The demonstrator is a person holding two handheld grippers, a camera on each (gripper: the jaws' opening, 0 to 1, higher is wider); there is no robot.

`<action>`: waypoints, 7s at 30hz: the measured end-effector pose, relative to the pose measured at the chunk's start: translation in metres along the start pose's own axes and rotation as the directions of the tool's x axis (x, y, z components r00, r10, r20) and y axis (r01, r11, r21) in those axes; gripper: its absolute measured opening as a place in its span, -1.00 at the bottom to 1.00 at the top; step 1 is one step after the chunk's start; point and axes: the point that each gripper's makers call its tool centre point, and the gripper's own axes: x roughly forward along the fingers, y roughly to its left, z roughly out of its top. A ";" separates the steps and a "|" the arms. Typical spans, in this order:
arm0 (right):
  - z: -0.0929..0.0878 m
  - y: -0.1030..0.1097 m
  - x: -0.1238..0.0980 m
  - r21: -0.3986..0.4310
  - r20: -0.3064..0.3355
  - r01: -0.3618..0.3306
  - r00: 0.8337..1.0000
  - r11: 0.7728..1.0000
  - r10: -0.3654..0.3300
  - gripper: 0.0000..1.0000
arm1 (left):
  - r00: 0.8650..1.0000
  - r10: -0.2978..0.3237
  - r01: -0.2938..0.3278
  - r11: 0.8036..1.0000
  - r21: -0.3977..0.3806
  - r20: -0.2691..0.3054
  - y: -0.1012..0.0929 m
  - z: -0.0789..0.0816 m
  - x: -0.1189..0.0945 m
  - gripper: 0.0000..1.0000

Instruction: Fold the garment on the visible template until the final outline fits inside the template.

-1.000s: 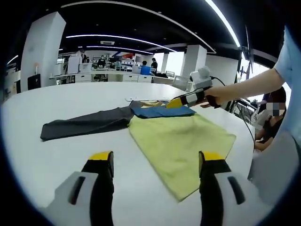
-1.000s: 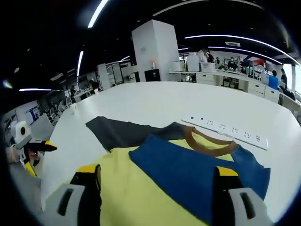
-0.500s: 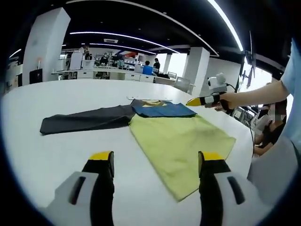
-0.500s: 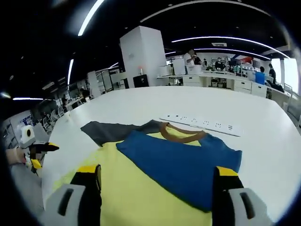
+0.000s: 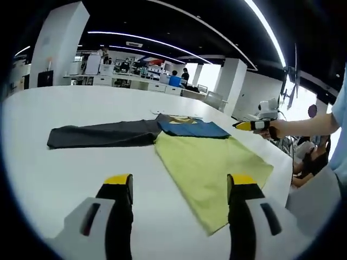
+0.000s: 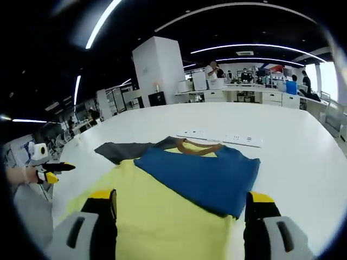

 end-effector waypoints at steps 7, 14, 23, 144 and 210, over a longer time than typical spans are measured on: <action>-0.007 -0.004 -0.025 -0.012 0.003 0.014 1.000 1.000 -0.014 0.99 | 1.000 -0.006 0.005 0.999 0.039 0.030 0.014 0.032 0.006 0.37; -0.015 -0.001 -0.047 -0.036 0.028 0.038 0.999 0.999 -0.037 0.99 | 0.997 0.021 -0.020 1.000 -0.010 0.068 0.037 0.045 0.004 0.37; -0.032 -0.001 -0.060 0.019 0.039 0.050 0.998 0.999 -0.051 0.94 | 0.997 0.076 -0.077 0.997 0.016 0.024 0.070 0.042 -0.001 0.38; -0.090 -0.016 -0.122 0.234 0.094 0.132 0.983 0.963 -0.157 0.73 | 0.959 -0.260 0.283 0.912 -0.296 0.118 -0.142 0.136 0.296 -1.00; -0.094 -0.009 -0.116 0.220 0.065 0.113 0.989 0.969 -0.130 0.78 | 0.900 -0.436 0.435 0.889 -0.142 0.022 -0.190 0.052 0.298 0.75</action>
